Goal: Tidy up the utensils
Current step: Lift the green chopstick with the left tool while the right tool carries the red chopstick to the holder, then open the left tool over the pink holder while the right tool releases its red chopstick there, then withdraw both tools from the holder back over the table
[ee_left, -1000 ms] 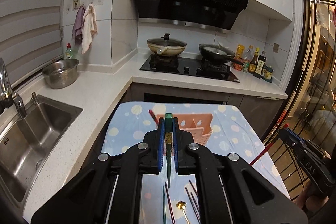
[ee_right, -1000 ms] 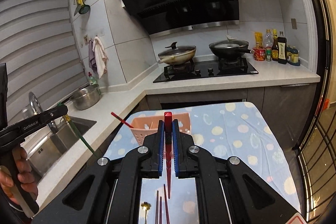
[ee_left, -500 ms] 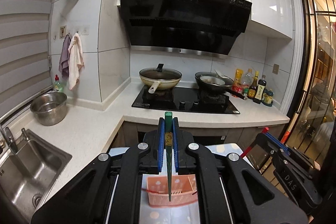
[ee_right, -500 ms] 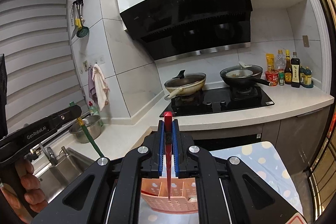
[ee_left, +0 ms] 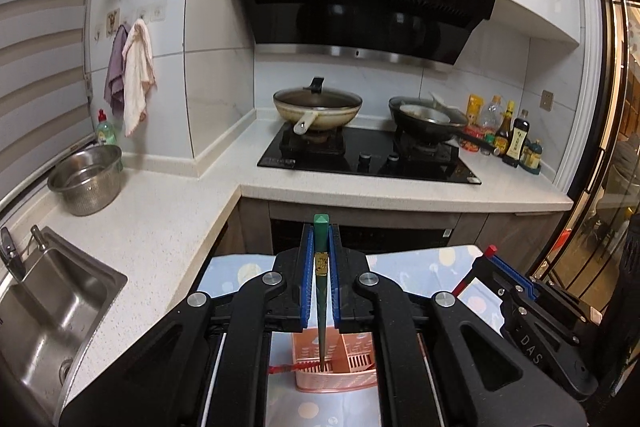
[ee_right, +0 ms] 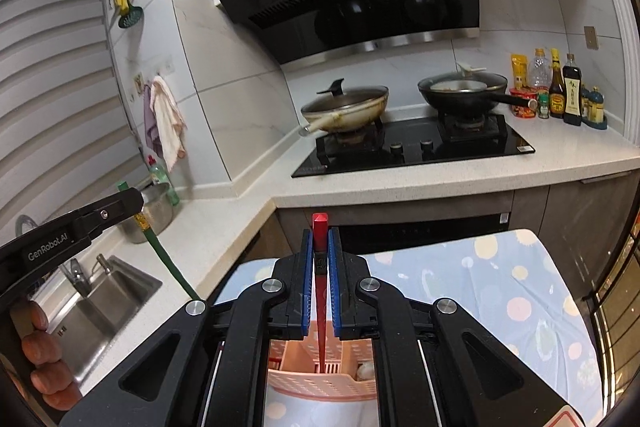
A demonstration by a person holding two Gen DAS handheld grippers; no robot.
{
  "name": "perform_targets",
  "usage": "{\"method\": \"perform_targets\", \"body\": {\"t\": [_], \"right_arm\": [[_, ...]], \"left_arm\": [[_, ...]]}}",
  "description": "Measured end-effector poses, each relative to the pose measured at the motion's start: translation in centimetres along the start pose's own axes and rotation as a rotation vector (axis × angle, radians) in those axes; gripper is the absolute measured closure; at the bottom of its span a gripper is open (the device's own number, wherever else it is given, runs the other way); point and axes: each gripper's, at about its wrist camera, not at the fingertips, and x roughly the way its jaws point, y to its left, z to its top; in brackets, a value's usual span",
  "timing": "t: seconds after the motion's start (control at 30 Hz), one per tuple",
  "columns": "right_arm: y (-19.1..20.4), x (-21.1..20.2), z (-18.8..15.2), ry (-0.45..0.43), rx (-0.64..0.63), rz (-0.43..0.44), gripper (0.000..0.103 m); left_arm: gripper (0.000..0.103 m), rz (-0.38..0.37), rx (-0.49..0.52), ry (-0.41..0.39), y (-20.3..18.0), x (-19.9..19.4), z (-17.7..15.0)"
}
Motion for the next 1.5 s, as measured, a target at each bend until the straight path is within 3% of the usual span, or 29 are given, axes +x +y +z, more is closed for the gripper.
{"method": "perform_targets", "body": {"t": [0.17, 0.23, 0.27, 0.3, 0.37, 0.67, 0.9, 1.17, 1.5], "right_arm": [[-0.4, 0.8, -0.7, 0.023, -0.008, -0.019, 0.096], [-0.4, 0.5, -0.9, 0.011, -0.018, -0.051, 0.076], [-0.4, 0.2, -1.0, 0.000, -0.022, -0.063, 0.069], [-0.5, -0.2, -1.0, -0.012, -0.021, -0.070, 0.057], [-0.6, -1.2, -1.0, -0.033, -0.023, -0.079, 0.053], [-0.4, -5.9, -1.7, -0.045, -0.019, -0.056, 0.048], [0.6, -10.6, -4.2, -0.022, -0.032, -0.034, 0.046], [1.0, -16.9, -9.1, 0.006, -0.049, -0.042, 0.042], [-0.8, -20.6, -16.9, 0.147, -0.009, -0.053, 0.042]], "left_arm": [[0.096, 0.000, -0.008, 0.037, 0.3, 0.9, -1.0], [0.078, 0.018, -0.005, 0.041, 0.3, 0.8, -1.2], [0.052, 0.026, -0.008, 0.035, 0.3, 0.6, -1.4], [0.036, 0.039, -0.014, 0.016, 0.3, 0.1, -1.5], [0.029, 0.053, -0.018, -0.003, 0.3, -0.6, -1.7], [0.021, 0.063, -0.030, -0.002, 0.8, -4.0, -2.6], [0.014, 0.068, -0.006, -0.016, 0.0, -8.3, -4.9], [0.012, 0.073, 0.042, 0.043, -1.1, -12.2, -10.0], [0.011, 0.069, 0.027, 0.147, -0.6, -14.8, -17.4]]}}
